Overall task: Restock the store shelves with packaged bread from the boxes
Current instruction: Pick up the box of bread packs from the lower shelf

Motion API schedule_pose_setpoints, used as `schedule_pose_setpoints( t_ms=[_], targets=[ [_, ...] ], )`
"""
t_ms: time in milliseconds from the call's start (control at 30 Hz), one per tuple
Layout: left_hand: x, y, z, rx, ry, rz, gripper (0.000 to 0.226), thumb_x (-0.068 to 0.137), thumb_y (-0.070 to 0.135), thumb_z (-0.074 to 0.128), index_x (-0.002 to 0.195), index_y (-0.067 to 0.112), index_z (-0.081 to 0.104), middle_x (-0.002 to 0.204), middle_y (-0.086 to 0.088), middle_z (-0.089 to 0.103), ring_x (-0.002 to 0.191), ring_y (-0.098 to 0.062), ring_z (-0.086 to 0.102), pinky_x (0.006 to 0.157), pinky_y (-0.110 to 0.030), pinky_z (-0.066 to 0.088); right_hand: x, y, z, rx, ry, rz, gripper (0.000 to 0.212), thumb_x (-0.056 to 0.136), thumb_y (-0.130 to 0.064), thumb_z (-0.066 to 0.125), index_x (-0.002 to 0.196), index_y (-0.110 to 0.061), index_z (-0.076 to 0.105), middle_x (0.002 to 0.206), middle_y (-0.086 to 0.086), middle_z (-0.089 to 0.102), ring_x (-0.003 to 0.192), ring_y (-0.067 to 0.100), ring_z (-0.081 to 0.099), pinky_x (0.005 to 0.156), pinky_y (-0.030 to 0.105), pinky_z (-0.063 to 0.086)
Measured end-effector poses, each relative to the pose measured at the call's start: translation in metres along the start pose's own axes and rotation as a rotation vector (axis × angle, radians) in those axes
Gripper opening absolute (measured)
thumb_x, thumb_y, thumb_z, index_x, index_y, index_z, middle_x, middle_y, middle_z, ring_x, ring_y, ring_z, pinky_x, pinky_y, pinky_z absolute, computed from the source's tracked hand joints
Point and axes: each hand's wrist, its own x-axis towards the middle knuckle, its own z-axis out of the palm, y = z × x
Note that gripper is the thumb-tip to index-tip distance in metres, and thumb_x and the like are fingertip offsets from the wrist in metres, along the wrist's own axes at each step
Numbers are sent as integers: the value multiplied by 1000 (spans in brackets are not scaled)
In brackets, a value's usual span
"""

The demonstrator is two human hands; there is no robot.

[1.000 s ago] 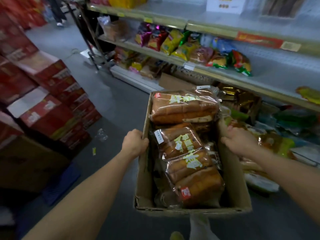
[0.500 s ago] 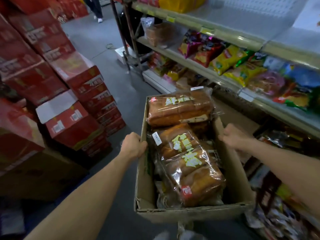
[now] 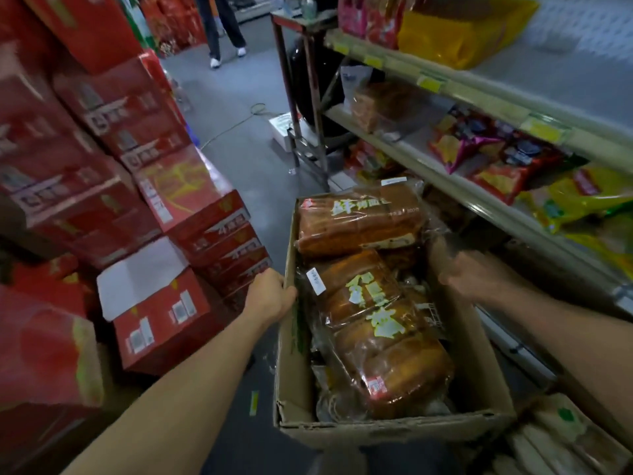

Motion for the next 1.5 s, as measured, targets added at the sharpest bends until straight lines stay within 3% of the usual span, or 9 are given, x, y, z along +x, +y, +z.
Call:
schedule_pose_setpoints(
  t_ms=[267,600,700,833,967,1167,1267,1400,1500],
  targets=[
    [160,22,-42,-28,-34,23,24,90,15,63,69,3,67,68,-9,67,63,-23,66,59,-36,57,142,-70,-44,-115,6,-21,32,92,-30,57,63,-24,46,65,-3,49,64,19,55,56,29,42],
    [366,56,-31,-191,-94,-132,22,96,16,56,82,4,67,77,-10,69,69,-19,69,64,-31,60,389,-124,-82,-150,-86,-93,31,92,-25,56,63,-21,44,65,-1,49,57,13,50,50,26,37],
    [419,63,-27,-204,-75,-199,23,97,18,55,82,5,67,76,-9,69,68,-18,69,62,-30,59,459,-143,-84,-159,-132,-106,22,92,-26,56,73,-16,59,77,6,61,70,20,60,66,37,55],
    [477,53,-21,-231,-40,-244,27,96,19,56,72,10,62,69,-7,67,63,-17,67,62,-31,60,533,-168,-75,-160,-179,-147,12,97,-24,54,87,-17,54,89,8,60,81,22,59,72,38,51],
    [529,37,-10,-278,-15,-274,30,100,18,53,70,21,47,67,2,57,57,-4,55,47,-9,42,607,-192,-54,-247,-175,-192,27,96,-28,54,72,-17,57,75,4,58,69,20,57,55,30,41],
    [624,-3,24,-345,-43,-403,25,98,17,54,74,13,60,72,-5,65,63,-12,64,57,-19,53,713,-221,-3,-336,-157,-271,43,94,-25,55,53,-15,45,56,-1,42,56,20,45,47,23,22],
    [672,-24,54,-370,-38,-469,27,99,17,54,74,11,61,71,-6,65,64,-16,66,56,-23,54,763,-224,35,-356,-134,-312,35,97,-22,49,68,-8,61,70,5,56,69,25,55,53,24,27],
    [733,-54,100,-358,-55,-543,26,100,21,52,78,13,63,74,-3,65,66,-12,65,54,-21,49,830,-222,93,-314,-147,-331,44,95,-22,49,54,-23,33,58,-6,35,59,19,43,55,28,28],
    [775,-75,138,-358,-34,-565,24,100,21,52,80,16,65,78,-3,67,71,-15,67,64,-31,57,880,-219,136,-257,-171,-318,42,94,-24,49,54,-23,36,58,-3,39,58,23,49,59,37,43]
  ],
)
